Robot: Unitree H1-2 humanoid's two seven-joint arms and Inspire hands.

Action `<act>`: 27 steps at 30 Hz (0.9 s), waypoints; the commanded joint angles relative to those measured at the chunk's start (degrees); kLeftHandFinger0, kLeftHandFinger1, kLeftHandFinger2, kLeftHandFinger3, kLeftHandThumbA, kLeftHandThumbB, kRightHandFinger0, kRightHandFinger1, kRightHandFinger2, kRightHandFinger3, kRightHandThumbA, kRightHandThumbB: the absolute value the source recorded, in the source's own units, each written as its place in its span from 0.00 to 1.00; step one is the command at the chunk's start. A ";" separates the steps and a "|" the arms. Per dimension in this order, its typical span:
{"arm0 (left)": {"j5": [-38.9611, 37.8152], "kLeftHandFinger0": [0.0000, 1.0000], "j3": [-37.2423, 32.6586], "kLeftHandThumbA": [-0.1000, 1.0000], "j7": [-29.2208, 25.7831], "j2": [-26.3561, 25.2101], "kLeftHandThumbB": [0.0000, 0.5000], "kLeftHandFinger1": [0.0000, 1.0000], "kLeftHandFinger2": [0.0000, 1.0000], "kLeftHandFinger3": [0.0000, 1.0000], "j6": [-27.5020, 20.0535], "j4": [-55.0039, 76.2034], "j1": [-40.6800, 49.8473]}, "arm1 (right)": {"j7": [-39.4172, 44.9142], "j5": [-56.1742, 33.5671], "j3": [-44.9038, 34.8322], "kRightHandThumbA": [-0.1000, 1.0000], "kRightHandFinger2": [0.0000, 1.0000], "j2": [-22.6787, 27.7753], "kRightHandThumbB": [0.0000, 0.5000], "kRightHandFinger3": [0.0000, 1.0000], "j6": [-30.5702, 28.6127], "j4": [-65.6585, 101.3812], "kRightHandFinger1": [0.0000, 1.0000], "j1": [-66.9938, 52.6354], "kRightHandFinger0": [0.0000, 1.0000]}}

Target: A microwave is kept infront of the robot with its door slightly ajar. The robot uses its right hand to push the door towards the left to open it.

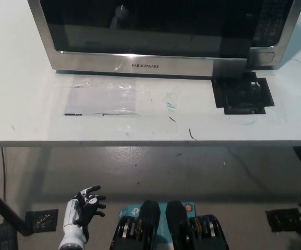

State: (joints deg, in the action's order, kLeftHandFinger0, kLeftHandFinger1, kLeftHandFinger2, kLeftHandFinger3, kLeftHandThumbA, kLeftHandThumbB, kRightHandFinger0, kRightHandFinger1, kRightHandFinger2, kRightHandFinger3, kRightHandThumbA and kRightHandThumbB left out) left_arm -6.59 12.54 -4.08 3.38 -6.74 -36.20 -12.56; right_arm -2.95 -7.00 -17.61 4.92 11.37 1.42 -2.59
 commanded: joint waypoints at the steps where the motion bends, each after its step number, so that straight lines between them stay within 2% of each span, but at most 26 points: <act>1: -1.00 0.32 -0.14 0.00 0.09 -0.23 0.41 0.34 0.40 0.53 -2.11 0.88 -0.74 | -1.15 -2.21 -2.60 0.49 0.59 1.76 0.43 0.78 0.71 3.19 0.52 0.68 0.38; 3: -0.86 0.29 -0.14 0.00 -0.29 -0.15 0.43 0.32 0.39 0.54 -2.62 0.70 -0.78 | -1.89 -3.49 -5.42 0.49 0.59 2.99 0.45 0.75 1.05 4.97 0.51 1.12 0.37; 6: -0.81 0.29 -0.16 0.00 -0.56 -0.12 0.39 0.32 0.39 0.54 -1.81 1.46 -0.25 | -1.56 -4.72 -6.97 0.49 0.58 3.90 0.45 0.73 1.75 6.01 0.49 1.74 0.35; 7: -1.15 0.30 -0.04 0.00 -0.44 0.01 0.43 0.33 0.39 0.54 -2.14 1.54 -0.21 | -2.38 -5.84 -9.31 0.48 0.57 5.45 0.45 0.72 3.48 8.54 0.49 2.49 0.36; 9: -1.28 0.29 -0.02 0.00 -0.37 0.02 0.44 0.32 0.39 0.53 -2.35 1.44 -0.22 | -2.28 -5.88 -9.72 0.48 0.57 5.54 0.45 0.72 3.93 8.85 0.49 2.61 0.37; 10: -0.94 0.29 -0.04 0.00 -0.86 -0.03 0.46 0.32 0.38 0.53 -2.22 1.15 -0.34 | -2.71 -6.67 -10.94 0.47 0.59 6.27 0.45 0.72 5.32 11.25 0.52 3.07 0.38; 13: -0.73 0.28 -0.12 0.00 -0.93 -0.22 0.43 0.32 0.38 0.53 -2.20 1.27 -0.13 | -2.64 -7.00 -11.72 0.44 0.62 7.60 0.39 0.74 7.08 13.43 0.56 4.11 0.42; 16: -0.64 0.29 -0.06 0.00 -1.10 -0.35 0.44 0.32 0.37 0.52 -1.98 1.86 0.35 | -2.32 -7.45 -11.71 0.42 0.61 8.64 0.39 0.74 8.00 15.01 0.55 5.29 0.42; 18: -0.61 0.29 -0.07 0.00 -1.22 -0.34 0.42 0.32 0.37 0.51 -1.68 2.20 0.34 | -1.95 -7.69 -11.42 0.41 0.61 9.74 0.39 0.76 8.47 16.22 0.53 6.79 0.39; 19: -0.72 0.30 -0.04 0.00 -1.18 -0.35 0.41 0.33 0.38 0.51 -1.59 2.24 0.32 | -2.16 -7.50 -11.29 0.41 0.60 9.91 0.42 0.76 9.00 16.55 0.53 7.19 0.39; 20: -0.91 0.31 0.04 0.00 -1.06 -0.50 0.43 0.34 0.39 0.51 -1.71 1.92 0.21 | -2.23 -7.25 -10.82 0.41 0.60 10.68 0.38 0.77 9.98 17.10 0.53 8.83 0.39; 22: -0.69 0.30 -0.10 0.00 -1.11 -0.68 0.41 0.34 0.39 0.51 -1.70 1.97 0.26 | -2.13 -7.37 -10.42 0.41 0.60 11.28 0.39 0.77 10.94 17.53 0.52 10.22 0.39; 24: -0.90 0.28 0.08 0.00 -1.27 -0.71 0.44 0.33 0.39 0.50 -1.19 2.02 0.17 | -2.46 -6.75 -9.61 0.42 0.60 12.28 0.37 0.75 13.46 18.77 0.52 13.02 0.40; 27: -1.20 0.27 0.12 0.00 -0.98 -0.70 0.42 0.32 0.36 0.49 -0.91 2.25 0.21 | -2.93 -6.08 -7.61 0.40 0.60 13.95 0.33 0.77 15.56 19.95 0.53 18.19 0.42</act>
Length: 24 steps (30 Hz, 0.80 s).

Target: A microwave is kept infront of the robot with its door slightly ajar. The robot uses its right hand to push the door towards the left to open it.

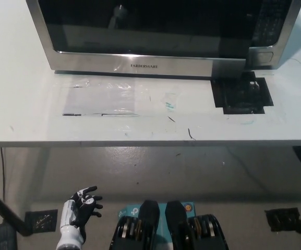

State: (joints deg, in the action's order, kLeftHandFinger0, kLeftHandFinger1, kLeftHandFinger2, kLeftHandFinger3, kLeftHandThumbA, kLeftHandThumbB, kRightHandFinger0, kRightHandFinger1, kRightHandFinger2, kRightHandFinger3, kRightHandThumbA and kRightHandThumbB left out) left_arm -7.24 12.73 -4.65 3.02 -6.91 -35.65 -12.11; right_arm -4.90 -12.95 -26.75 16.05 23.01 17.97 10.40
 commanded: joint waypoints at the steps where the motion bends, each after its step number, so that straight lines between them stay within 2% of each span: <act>1: -0.29 0.27 -0.22 0.00 -0.49 -0.38 0.41 0.31 0.36 0.49 -0.94 1.68 -0.21 | -0.80 0.11 2.58 0.40 0.60 3.52 0.29 0.78 3.92 3.20 0.54 7.15 0.42; 2: -0.33 0.27 -0.25 0.00 -0.39 -0.39 0.41 0.31 0.36 0.49 -0.89 1.77 -0.17 | -0.81 0.35 3.27 0.38 0.60 3.98 0.24 0.79 3.92 2.94 0.54 8.18 0.42; 4: -0.01 0.29 -0.48 0.00 -0.35 -0.50 0.40 0.33 0.38 0.50 -1.28 1.62 -0.14 | -1.37 0.42 4.88 0.35 0.60 4.84 0.25 0.79 3.92 2.25 0.52 10.49 0.39; 5: -0.05 0.28 -0.44 0.00 -0.41 -0.44 0.41 0.31 0.37 0.51 -1.15 1.95 0.20 | -1.71 0.54 5.65 0.36 0.59 4.99 0.30 0.76 3.92 1.70 0.52 11.67 0.38; 6: -0.10 0.26 -0.36 0.00 -0.54 -0.37 0.43 0.31 0.37 0.51 -1.07 1.97 0.22 | -1.31 0.81 6.57 0.36 0.57 5.01 0.30 0.75 3.92 0.20 0.50 14.41 0.37; 8: -0.09 0.26 -0.40 0.00 -0.57 -0.33 0.39 0.31 0.37 0.51 -0.63 2.25 0.24 | -1.33 1.14 7.72 0.36 0.55 5.14 0.31 0.74 3.92 -1.53 0.47 17.20 0.34; 13: -0.38 0.28 -0.27 0.00 -0.39 -0.41 0.41 0.33 0.40 0.53 -0.79 1.70 0.14 | 0.58 2.77 11.09 0.39 0.55 5.16 0.25 0.76 3.12 -7.06 0.49 23.46 0.35; 15: -0.20 0.27 -0.41 0.00 -0.36 -0.48 0.39 0.32 0.40 0.53 -0.71 1.83 0.22 | 0.58 3.39 12.27 0.35 0.56 4.57 0.25 0.75 2.02 -10.43 0.50 26.21 0.36; 19: 0.04 0.26 -0.52 0.00 -0.64 -0.34 0.39 0.32 0.39 0.53 -0.66 2.28 0.31 | 0.86 4.88 14.91 0.40 0.57 4.34 0.29 0.76 0.29 -16.88 0.51 30.75 0.37; 22: -0.04 0.27 -0.69 0.00 -0.21 -0.44 0.36 0.32 0.39 0.54 -0.94 2.19 0.26 | 1.37 5.37 16.08 0.38 0.56 4.48 0.26 0.75 -1.28 -19.84 0.51 32.51 0.37; 23: 0.11 0.26 -0.66 0.00 -0.61 -0.37 0.39 0.32 0.38 0.54 -0.58 2.39 0.27 | 1.97 5.48 17.07 0.35 0.55 4.30 0.27 0.76 -2.17 -23.22 0.47 34.60 0.31; 24: 0.11 0.26 -0.66 0.00 -0.61 -0.37 0.39 0.31 0.38 0.54 -0.57 2.39 0.27 | 1.94 5.45 17.16 0.35 0.55 4.35 0.27 0.76 -2.33 -23.38 0.47 34.64 0.31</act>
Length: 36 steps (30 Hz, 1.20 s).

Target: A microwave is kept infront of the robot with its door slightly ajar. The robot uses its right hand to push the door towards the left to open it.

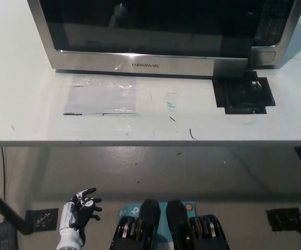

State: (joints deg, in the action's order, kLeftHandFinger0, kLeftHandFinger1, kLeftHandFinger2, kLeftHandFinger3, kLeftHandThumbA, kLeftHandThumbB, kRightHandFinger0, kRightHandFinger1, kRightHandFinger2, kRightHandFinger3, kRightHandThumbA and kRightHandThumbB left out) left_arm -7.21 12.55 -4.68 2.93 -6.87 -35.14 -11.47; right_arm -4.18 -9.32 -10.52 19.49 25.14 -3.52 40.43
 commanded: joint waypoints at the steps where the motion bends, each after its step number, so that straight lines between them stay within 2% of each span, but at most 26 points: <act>1: -0.03 0.28 -0.43 0.00 -0.58 -0.19 0.39 0.33 0.39 0.54 -0.54 2.08 -0.28 | 1.73 2.24 1.75 0.35 0.56 1.07 0.27 0.79 -5.62 -4.89 0.48 6.03 0.31; 3: -0.16 0.27 -0.42 0.00 -0.37 -0.24 0.38 0.33 0.40 0.55 -0.55 2.27 -0.05 | 1.69 2.45 2.16 0.36 0.55 1.05 0.30 0.80 -5.59 -6.35 0.48 6.83 0.33; 5: -0.04 0.26 -0.41 0.00 -0.42 -0.42 0.42 0.31 0.38 0.53 -1.10 1.17 -0.40 | 1.44 2.78 2.58 0.37 0.55 0.89 0.34 0.78 -6.79 -12.57 0.49 9.83 0.36; 10: 0.08 0.28 -0.56 0.00 -0.52 -0.19 0.39 0.33 0.39 0.54 -0.76 1.69 -0.31 | 1.47 4.23 3.96 0.36 0.58 0.85 0.29 0.80 -8.54 -18.50 0.49 13.07 0.37; 11: 0.05 0.28 -0.58 0.00 -0.42 -0.20 0.39 0.33 0.39 0.54 -0.93 1.75 -0.26 | 1.07 4.29 4.12 0.36 0.57 0.10 0.33 0.79 -9.20 -20.91 0.48 14.49 0.36; 14: -0.09 0.30 -0.66 0.00 -0.19 -0.08 0.40 0.35 0.41 0.55 -0.88 2.00 -0.08 | 0.72 4.93 4.79 0.36 0.57 -1.05 0.35 0.79 -8.90 -21.89 0.49 15.42 0.36; 18: 0.08 0.26 -0.95 0.00 0.14 -0.25 0.41 0.31 0.39 0.54 -1.10 1.93 0.22 | 1.39 5.96 6.38 0.36 0.60 -1.88 0.32 0.82 -10.28 -23.70 0.52 15.80 0.37; 21: 0.09 0.26 -1.07 0.00 0.03 -0.15 0.39 0.30 0.37 0.53 -0.28 2.47 0.16 | 0.56 6.99 7.35 0.34 0.58 -2.77 0.35 0.79 -10.72 -26.49 0.51 17.00 0.36; 22: 0.18 0.31 -1.15 0.00 0.05 -0.19 0.38 0.34 0.39 0.52 -0.35 2.38 0.12 | 0.42 7.61 8.16 0.35 0.60 -3.39 0.34 0.79 -10.81 -28.73 0.51 18.16 0.34; 23: 0.16 0.30 -1.22 0.00 0.14 -0.20 0.37 0.34 0.38 0.52 0.03 2.90 0.28 | 0.35 7.59 8.23 0.34 0.56 -3.84 0.33 0.78 -11.07 -29.04 0.49 18.34 0.34; 30: 0.37 0.29 -1.57 0.00 0.08 -0.07 0.41 0.33 0.37 0.51 0.04 2.72 0.18 | 0.60 8.22 9.31 0.32 0.58 -6.97 0.31 0.82 -14.64 -33.65 0.49 19.65 0.35; 33: 0.34 0.27 -1.76 0.00 0.14 -0.23 0.43 0.32 0.37 0.50 -0.35 2.64 0.14 | 0.92 8.51 10.00 0.33 0.56 -8.12 0.34 0.83 -15.30 -34.01 0.45 19.35 0.32; 36: -0.17 0.26 -1.61 0.00 0.00 -0.36 0.45 0.31 0.37 0.49 0.07 2.56 -0.09 | 2.31 8.76 11.09 0.35 0.62 -9.08 0.30 0.86 -14.09 -30.31 0.53 17.05 0.41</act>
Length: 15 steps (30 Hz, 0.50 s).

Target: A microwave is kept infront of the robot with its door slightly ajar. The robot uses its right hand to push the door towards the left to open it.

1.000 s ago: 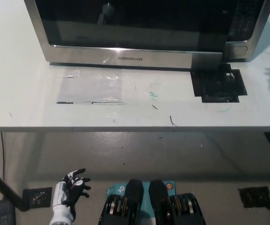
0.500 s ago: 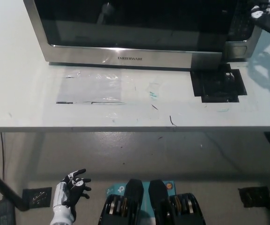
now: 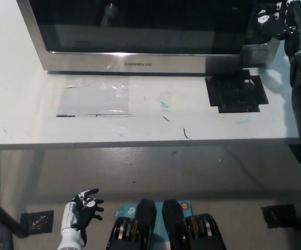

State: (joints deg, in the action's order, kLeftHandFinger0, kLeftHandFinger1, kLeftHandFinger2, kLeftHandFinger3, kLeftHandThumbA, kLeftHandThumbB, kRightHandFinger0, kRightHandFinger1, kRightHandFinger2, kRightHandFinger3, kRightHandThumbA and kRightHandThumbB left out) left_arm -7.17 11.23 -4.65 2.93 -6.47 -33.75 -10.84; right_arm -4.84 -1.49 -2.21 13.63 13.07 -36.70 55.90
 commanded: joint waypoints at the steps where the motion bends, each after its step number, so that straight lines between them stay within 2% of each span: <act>1: -0.06 0.26 -0.41 0.00 -0.11 -0.39 0.43 0.32 0.37 0.49 -0.34 1.30 -0.66 | 3.34 1.16 3.21 0.36 0.63 -3.22 0.32 0.86 -2.29 3.81 0.54 0.81 0.41; 4: 0.41 0.25 -0.62 0.00 -0.55 -0.39 0.43 0.31 0.37 0.50 -0.50 1.40 -0.60 | 4.06 1.35 4.14 0.38 0.63 -3.33 0.33 0.86 -2.02 7.42 0.54 -1.61 0.41; 6: 0.10 0.26 -0.41 0.00 -0.57 -0.61 0.44 0.31 0.37 0.51 0.09 1.48 -0.88 | 4.93 -0.94 3.25 0.35 0.62 -4.42 0.31 0.81 -1.46 11.93 0.53 -4.68 0.39; 9: 0.17 0.28 -0.54 0.00 -0.47 -0.65 0.43 0.33 0.38 0.50 0.05 1.44 -0.78 | 5.51 -2.47 2.98 0.29 0.57 -5.28 0.28 0.80 0.93 19.82 0.50 -9.29 0.37; 13: -0.09 0.28 -0.53 0.00 -0.13 -0.74 0.43 0.33 0.38 0.50 -0.49 1.22 -0.74 | 5.86 -4.47 2.95 0.35 0.54 -6.29 0.35 0.75 3.71 28.42 0.48 -14.63 0.35; 15: 0.22 0.26 -0.63 0.00 -0.49 -0.72 0.43 0.32 0.37 0.49 -0.14 1.49 -0.49 | 5.99 -4.88 3.22 0.36 0.54 -6.57 0.34 0.75 5.03 32.03 0.48 -16.82 0.35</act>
State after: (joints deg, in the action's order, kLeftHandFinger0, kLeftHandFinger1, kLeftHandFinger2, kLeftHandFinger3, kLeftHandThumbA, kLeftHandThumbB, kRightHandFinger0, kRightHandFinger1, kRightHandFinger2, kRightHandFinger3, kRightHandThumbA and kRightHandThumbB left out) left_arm -7.15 10.88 -4.67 2.65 -6.18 -33.68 -10.85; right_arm -4.74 -2.26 -1.37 10.45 15.02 -11.30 39.56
